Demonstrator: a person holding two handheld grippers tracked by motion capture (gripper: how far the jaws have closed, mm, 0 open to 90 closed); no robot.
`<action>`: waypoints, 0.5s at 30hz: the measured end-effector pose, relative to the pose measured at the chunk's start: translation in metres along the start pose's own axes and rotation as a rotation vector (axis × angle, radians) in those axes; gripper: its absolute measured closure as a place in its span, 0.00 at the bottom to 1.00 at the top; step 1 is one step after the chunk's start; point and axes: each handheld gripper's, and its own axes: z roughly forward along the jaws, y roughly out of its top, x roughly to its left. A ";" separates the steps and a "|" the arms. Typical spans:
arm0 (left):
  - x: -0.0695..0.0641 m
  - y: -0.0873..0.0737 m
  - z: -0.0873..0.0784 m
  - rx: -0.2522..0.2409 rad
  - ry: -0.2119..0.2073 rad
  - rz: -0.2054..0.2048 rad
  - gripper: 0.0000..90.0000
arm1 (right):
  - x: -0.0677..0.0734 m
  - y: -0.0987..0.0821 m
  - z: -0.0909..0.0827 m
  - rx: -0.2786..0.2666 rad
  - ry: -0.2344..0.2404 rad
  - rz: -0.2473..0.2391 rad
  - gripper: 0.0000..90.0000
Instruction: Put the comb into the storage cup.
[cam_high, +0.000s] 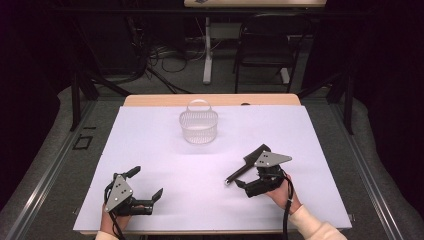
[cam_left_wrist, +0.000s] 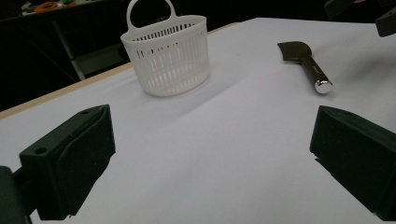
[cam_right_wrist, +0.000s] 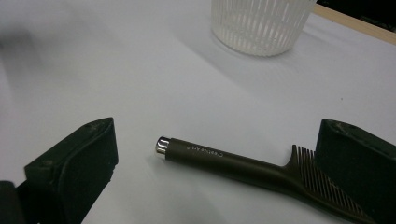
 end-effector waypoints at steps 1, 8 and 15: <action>0.000 0.000 0.000 0.000 0.000 0.000 0.00 | 0.000 0.000 0.000 0.000 0.000 0.000 0.00; 0.000 0.000 0.000 0.000 0.001 0.000 0.00 | 0.000 0.003 0.005 0.007 0.007 0.010 0.00; 0.000 0.000 0.000 0.001 0.002 0.003 0.00 | 0.000 0.007 0.012 0.020 -0.002 0.010 0.03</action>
